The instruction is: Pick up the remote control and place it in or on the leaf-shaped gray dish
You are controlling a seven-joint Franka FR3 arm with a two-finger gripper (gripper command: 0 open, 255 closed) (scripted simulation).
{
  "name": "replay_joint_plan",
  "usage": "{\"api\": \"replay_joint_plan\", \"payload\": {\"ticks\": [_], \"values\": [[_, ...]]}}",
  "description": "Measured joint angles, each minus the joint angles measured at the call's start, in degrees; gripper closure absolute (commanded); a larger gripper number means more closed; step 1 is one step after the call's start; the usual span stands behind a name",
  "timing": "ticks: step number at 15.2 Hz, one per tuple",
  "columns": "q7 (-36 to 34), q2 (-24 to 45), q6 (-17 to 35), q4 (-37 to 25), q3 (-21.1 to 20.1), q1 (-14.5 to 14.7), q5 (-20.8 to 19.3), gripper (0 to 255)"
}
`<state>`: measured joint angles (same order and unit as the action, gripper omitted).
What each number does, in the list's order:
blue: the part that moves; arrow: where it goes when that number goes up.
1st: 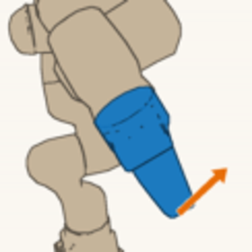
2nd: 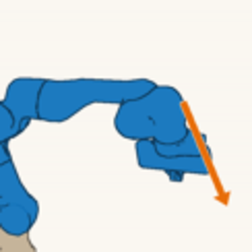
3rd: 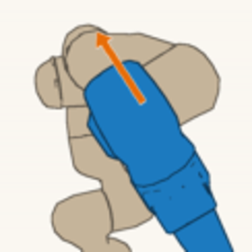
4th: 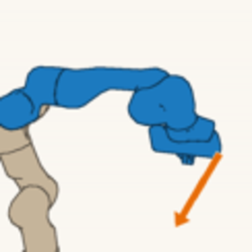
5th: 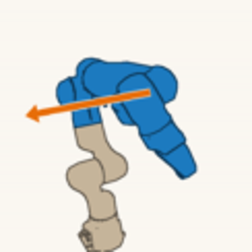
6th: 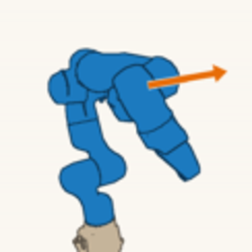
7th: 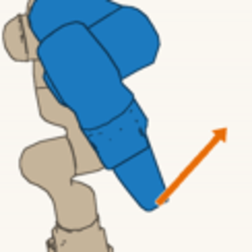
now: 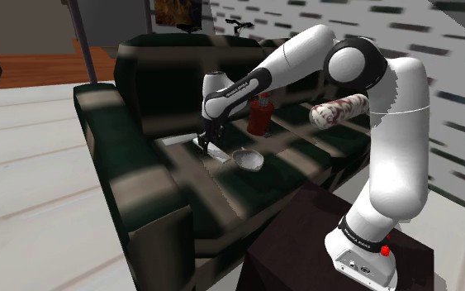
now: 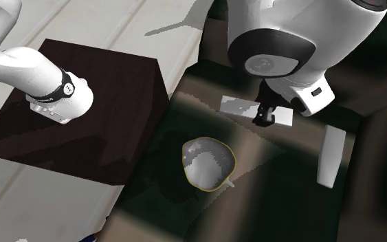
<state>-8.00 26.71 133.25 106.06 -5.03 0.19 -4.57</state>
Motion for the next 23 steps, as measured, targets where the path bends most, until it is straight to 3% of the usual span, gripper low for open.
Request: {"api": "replay_joint_plan", "payload": {"ticks": [4,16,23], "values": [[2.0,-2.9,0.6,3.4,0.3,-1.6,0.4,255],[17.3,-13.7,6.2,19.5,4.0,-12.0,2.9,255],[19.1,-11.1,10.6,21.3,4.7,-13.1,3.0,255]]}}
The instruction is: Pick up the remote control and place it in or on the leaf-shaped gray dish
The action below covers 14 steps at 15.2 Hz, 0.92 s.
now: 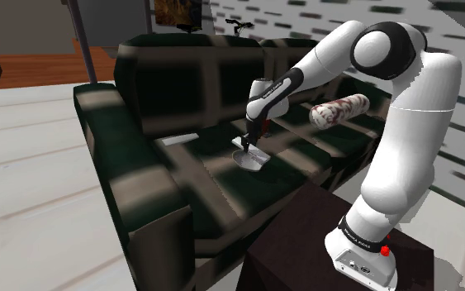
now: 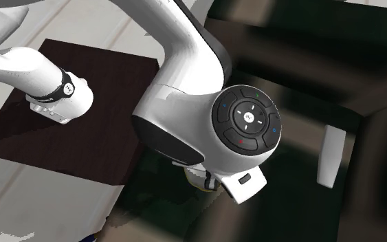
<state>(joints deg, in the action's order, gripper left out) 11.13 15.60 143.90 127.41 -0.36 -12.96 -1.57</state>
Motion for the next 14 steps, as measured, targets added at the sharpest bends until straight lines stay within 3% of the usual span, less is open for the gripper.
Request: {"api": "replay_joint_plan", "payload": {"ticks": [7,14], "values": [[-0.3,4.5,4.6,0.1,0.1,0.1,-0.2,255],[-0.4,5.2,5.5,0.1,0.0,0.2,-0.2,255]]}}
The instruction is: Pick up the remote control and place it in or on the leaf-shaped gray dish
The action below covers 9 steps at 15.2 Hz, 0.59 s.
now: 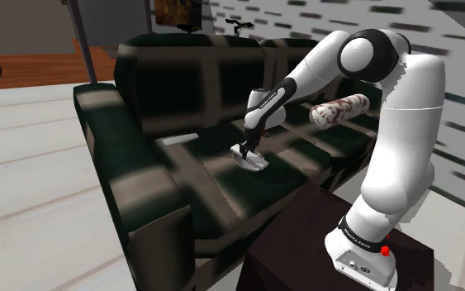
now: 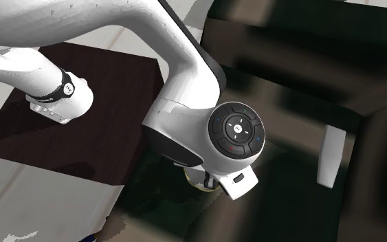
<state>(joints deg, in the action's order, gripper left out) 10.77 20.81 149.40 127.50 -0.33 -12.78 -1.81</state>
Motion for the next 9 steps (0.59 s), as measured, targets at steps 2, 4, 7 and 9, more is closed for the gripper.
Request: {"api": "replay_joint_plan", "payload": {"ticks": [2,4,7,9], "values": [[0.0,0.0,0.0,0.0,0.0,0.0,0.0,0],[0.0,0.1,0.0,0.1,0.0,0.0,0.0,0],[0.0,0.1,0.0,0.0,0.0,0.0,0.0,0],[0.2,-1.7,-2.0,-0.3,0.0,-0.1,0.1,0]]}}
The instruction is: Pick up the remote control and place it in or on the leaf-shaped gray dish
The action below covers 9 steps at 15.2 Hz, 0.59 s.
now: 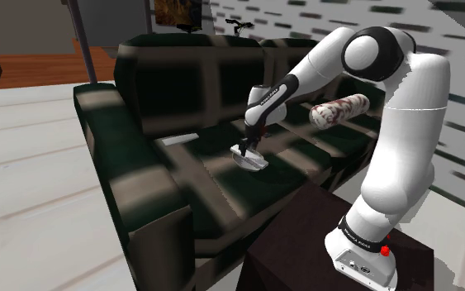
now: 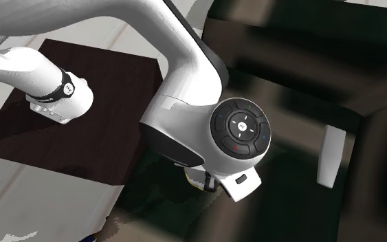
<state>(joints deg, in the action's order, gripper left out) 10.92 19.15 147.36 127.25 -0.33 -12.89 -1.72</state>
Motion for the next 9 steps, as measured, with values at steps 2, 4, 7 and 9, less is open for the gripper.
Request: {"api": "replay_joint_plan", "payload": {"ticks": [2,4,7,9], "values": [[-0.2,-2.6,-2.5,0.1,-0.1,0.1,0.1,0],[0.0,-4.0,-3.8,0.2,-0.1,0.1,0.1,0],[0.0,-4.4,-4.1,0.3,-0.1,0.1,0.1,0],[0.0,-4.4,-4.2,0.3,-0.1,0.1,0.1,0]]}}
